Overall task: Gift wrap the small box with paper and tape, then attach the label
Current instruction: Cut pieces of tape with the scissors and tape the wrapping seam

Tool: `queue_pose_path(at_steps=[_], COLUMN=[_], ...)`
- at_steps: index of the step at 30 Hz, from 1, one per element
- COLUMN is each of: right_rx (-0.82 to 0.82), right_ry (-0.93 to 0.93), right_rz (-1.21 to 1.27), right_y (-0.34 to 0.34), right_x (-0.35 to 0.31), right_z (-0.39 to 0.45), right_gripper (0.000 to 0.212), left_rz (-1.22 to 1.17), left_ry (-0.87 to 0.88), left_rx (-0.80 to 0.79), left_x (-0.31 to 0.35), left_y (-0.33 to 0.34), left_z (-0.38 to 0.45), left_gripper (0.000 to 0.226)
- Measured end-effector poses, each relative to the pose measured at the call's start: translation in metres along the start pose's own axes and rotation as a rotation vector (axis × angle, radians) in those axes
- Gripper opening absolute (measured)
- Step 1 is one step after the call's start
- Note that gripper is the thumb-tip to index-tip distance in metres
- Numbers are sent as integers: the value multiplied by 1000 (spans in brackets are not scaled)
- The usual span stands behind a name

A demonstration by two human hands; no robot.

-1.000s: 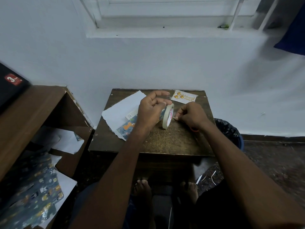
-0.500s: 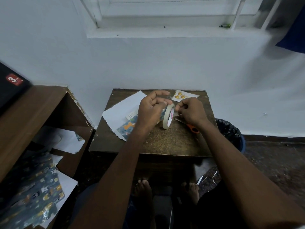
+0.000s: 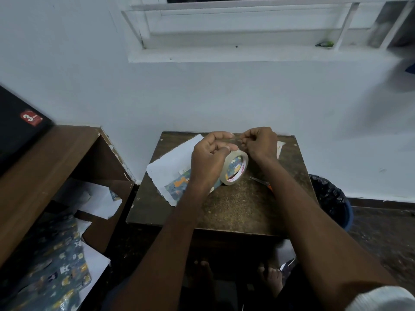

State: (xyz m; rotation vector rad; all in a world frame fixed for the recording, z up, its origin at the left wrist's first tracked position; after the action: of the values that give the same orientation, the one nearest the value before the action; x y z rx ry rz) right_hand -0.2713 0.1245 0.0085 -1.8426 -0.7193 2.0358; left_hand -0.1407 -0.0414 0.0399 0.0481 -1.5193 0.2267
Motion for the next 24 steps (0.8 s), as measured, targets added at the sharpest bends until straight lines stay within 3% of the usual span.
queue_pose_path(at_steps=[3,6,24], right_rx=[-12,6,-61], right_ry=[-26,-74,-178], right_rz=[-96,-123,-87], right_y=[5,7,4], right_x=[0,-6,-8], right_z=[8,8,10], right_gripper=[29,22,31], left_rz=[-2,-2,18], left_ry=[-8,-7,-6], left_rx=[-3,-9,-20], left_x=[-1,-2,-2], left_y=[0,1,1], left_z=[1,2,-3], left_gripper=[28,28,30])
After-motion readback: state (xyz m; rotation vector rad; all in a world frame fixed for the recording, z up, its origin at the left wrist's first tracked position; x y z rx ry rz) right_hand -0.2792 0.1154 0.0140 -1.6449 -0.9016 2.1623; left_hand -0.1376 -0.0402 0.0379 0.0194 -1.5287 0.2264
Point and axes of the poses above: each hand's wrist, its own z-axis towards the middle knuckle, its own y-axis out of the palm, x = y × z, the point moved 10 cm from there along z, towards the middle knuckle, and after that the axes turned 10 degrees about -x, right-handed, at the moved point
